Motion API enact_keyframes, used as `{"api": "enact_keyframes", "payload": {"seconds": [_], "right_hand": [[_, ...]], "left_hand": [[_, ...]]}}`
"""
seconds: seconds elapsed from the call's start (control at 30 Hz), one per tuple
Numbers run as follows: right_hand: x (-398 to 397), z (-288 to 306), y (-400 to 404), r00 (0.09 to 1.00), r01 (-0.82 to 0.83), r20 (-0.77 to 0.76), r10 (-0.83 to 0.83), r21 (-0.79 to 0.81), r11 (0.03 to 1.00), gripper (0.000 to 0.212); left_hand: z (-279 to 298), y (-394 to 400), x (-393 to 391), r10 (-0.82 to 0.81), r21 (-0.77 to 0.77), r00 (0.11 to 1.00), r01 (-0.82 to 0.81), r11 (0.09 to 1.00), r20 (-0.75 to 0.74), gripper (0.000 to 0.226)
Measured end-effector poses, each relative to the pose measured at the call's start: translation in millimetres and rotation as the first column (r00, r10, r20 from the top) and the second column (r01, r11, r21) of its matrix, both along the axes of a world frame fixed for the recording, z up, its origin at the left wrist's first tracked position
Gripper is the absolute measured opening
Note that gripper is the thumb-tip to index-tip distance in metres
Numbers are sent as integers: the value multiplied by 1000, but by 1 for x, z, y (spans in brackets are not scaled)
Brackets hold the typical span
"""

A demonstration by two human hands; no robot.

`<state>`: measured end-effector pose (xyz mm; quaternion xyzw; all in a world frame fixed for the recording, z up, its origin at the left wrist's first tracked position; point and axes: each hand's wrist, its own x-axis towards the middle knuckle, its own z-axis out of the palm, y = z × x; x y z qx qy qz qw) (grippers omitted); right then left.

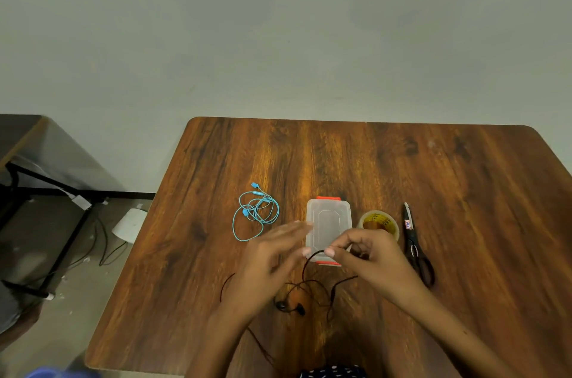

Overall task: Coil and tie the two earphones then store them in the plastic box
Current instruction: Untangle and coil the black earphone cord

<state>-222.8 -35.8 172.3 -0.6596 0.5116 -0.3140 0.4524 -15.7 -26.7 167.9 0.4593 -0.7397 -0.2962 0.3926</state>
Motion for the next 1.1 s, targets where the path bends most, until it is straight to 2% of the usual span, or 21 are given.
{"api": "enact_keyframes", "payload": {"seconds": [0.07, 0.17, 0.27, 0.37, 0.5, 0.6, 0.73, 0.83, 0.9, 1.0, 1.1], "right_hand": [[9, 1, -4, 1000, -2, 31, 3, -28, 1000, 7], [10, 4, -9, 997, -7, 83, 7, -8, 1000, 5], [5, 3, -9, 998, -10, 65, 8, 22, 1000, 4], [-9, 3, -8, 998, 18, 56, -20, 32, 999, 4], [-33, 1, -4, 998, 30, 50, -32, 45, 999, 12], [-47, 1, 1, 998, 38, 47, -40, 33, 999, 27], [-57, -3, 2, 997, 66, 35, -67, 22, 998, 8], [-53, -6, 3, 997, 78, 19, -78, 24, 997, 6], [-48, -7, 2, 996, 82, 19, -83, 17, 996, 4], [-39, -7, -1, 997, 79, 21, -79, 6, 997, 3], [-22, -4, -3, 999, 41, 10, -41, 6, 999, 6]], "left_hand": [[2, -2, -12, -38, -30, 999, 37, 999, -25, 26], [2, -9, -10, -6, -41, 997, 3, 999, -74, 17], [5, -13, -6, -26, -69, 1000, 27, 997, 9, 14], [4, -16, 6, 31, -123, 998, -24, 992, 55, 15], [0, -15, 22, 117, -175, 991, -104, 979, 62, 12], [-4, -11, 28, 163, -189, 986, -151, 970, 48, 15], [-8, -9, 30, 218, -167, 976, -215, 962, 1, 20], [-12, -8, 31, 243, -165, 970, -237, 957, 17, 15], [-14, -10, 34, 258, -166, 965, -247, 955, 46, 22], [-12, -13, 30, 222, -138, 974, -214, 967, 41, 34], [-4, -8, 6, 72, -33, 997, -73, 997, -32, 32]]}}
